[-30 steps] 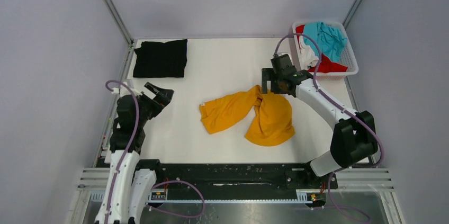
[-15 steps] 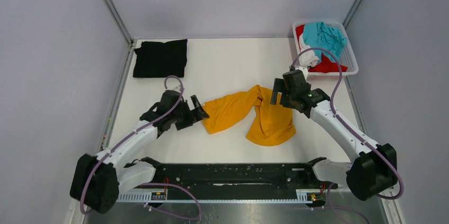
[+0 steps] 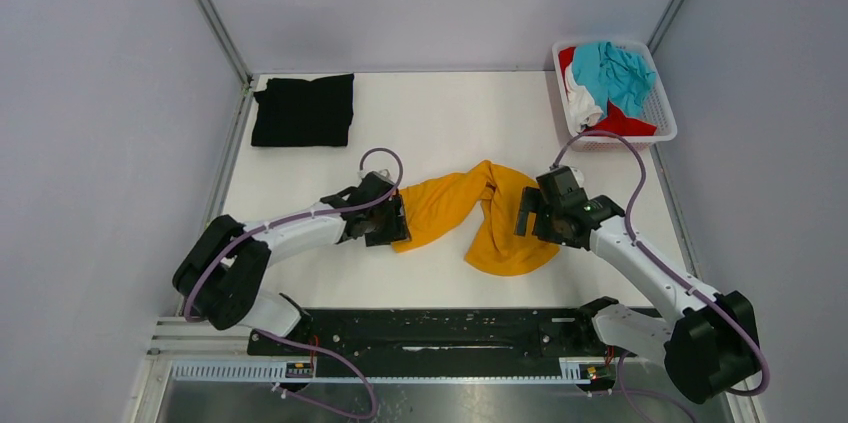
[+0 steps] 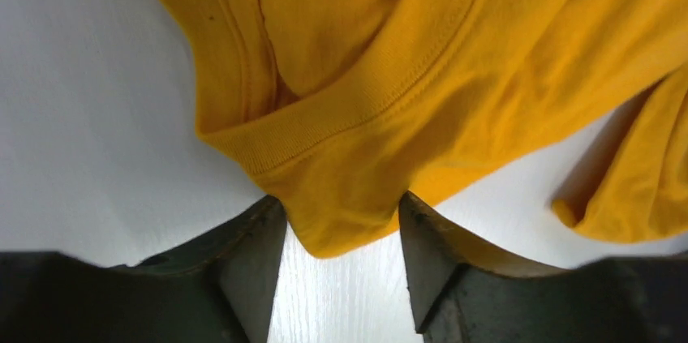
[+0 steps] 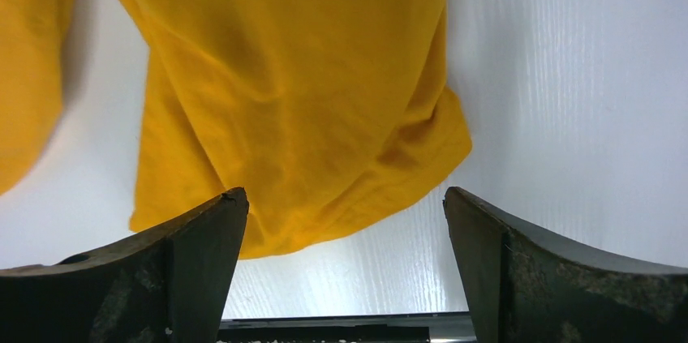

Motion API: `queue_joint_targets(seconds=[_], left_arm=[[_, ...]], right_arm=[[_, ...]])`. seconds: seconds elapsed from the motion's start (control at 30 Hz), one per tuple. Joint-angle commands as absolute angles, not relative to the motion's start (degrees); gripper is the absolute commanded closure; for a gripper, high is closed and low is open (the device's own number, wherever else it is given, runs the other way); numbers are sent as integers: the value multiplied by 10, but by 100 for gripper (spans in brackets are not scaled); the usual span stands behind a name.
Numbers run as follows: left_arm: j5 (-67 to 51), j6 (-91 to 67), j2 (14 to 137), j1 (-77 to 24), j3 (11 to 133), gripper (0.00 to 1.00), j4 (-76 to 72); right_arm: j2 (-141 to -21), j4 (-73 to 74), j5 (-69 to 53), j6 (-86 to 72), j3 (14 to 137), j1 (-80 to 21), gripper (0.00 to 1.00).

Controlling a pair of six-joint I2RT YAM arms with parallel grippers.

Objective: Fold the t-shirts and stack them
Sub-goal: Flatten out the tshirt

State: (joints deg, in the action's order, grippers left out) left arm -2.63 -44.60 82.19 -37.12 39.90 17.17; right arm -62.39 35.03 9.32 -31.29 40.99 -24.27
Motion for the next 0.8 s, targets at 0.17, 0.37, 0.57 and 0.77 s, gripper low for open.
queue_joint_targets(seconds=[0.17,0.37,0.57,0.77], left_arm=[[73,-436,840,-391,438,100,157],[101,-418,754,-391,428,100,150],[104,-419,691,-391,422,100,157],[144,-410,611,-391,441,100,180]], right_arm=[[-619,378,100,-379,359,-248,1],[-653,292,74,-414,321,-248,4],[-738,205,72,-413,324,-248,31],[-710,201,116,-393,353,-248,96]])
